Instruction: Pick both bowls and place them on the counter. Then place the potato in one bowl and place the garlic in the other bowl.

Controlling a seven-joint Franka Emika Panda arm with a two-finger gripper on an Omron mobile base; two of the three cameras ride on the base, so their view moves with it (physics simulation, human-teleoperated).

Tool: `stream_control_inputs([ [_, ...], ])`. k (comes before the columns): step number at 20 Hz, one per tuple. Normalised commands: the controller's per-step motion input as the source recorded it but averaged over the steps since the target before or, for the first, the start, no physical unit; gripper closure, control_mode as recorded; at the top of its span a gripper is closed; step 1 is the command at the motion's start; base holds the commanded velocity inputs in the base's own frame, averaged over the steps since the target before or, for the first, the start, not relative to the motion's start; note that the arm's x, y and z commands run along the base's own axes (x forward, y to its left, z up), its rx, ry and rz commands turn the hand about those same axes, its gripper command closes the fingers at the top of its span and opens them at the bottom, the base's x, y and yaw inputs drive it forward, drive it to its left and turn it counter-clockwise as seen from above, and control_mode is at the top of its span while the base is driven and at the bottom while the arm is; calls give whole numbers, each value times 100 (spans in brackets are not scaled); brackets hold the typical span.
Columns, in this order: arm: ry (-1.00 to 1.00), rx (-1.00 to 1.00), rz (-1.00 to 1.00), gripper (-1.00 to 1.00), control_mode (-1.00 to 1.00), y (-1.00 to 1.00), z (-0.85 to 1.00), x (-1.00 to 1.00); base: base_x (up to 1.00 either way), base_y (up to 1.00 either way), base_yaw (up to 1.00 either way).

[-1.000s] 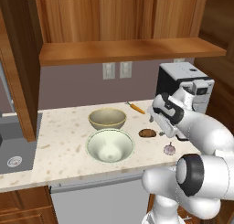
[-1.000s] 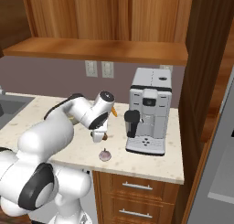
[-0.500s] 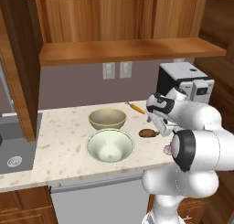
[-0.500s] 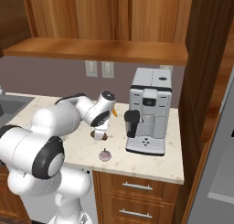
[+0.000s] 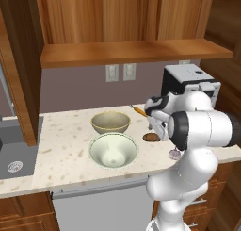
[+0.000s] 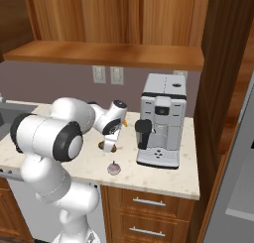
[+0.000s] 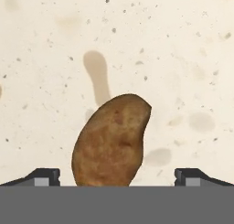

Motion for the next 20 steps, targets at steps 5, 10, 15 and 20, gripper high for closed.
stream_control_inputs([
  [5, 10, 0, -1, -100, -100, -1, -26, 31, 0, 0, 0],
  [10, 4, 0, -2, -100, -100, 1, -27, 8, 0, 0, 0],
  [15, 0, 0, -5, -100, -100, 5, -30, -1, 0, 0, 0],
  [20, -1, 0, -5, -100, -100, 11, -29, -7, 0, 0, 0],
])
